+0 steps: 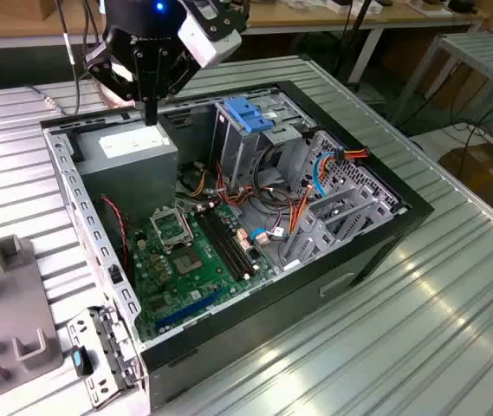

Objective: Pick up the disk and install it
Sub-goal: 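Reach for the disk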

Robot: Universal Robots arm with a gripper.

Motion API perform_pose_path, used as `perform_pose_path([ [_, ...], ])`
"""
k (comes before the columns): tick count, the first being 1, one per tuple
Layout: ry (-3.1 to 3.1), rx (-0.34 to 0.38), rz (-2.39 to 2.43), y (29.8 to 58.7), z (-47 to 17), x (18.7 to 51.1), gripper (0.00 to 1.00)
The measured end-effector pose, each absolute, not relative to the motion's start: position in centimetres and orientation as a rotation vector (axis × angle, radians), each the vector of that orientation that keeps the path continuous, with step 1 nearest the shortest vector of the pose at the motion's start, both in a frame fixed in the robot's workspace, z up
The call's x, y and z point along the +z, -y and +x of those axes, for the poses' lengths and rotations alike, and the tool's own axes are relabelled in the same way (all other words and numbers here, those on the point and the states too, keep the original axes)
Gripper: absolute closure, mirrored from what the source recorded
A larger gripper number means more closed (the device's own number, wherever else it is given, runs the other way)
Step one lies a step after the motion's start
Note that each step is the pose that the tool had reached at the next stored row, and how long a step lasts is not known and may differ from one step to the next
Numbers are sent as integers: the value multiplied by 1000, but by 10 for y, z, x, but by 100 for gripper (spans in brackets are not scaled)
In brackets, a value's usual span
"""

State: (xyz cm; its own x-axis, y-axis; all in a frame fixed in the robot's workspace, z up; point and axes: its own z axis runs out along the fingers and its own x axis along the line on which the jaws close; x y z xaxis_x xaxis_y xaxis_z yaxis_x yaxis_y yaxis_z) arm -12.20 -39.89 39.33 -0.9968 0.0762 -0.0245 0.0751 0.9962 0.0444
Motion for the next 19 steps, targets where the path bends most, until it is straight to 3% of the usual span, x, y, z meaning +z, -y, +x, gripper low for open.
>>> perform_pose_path([
  [19,-3113,68,118,399,-128,393,89],
])
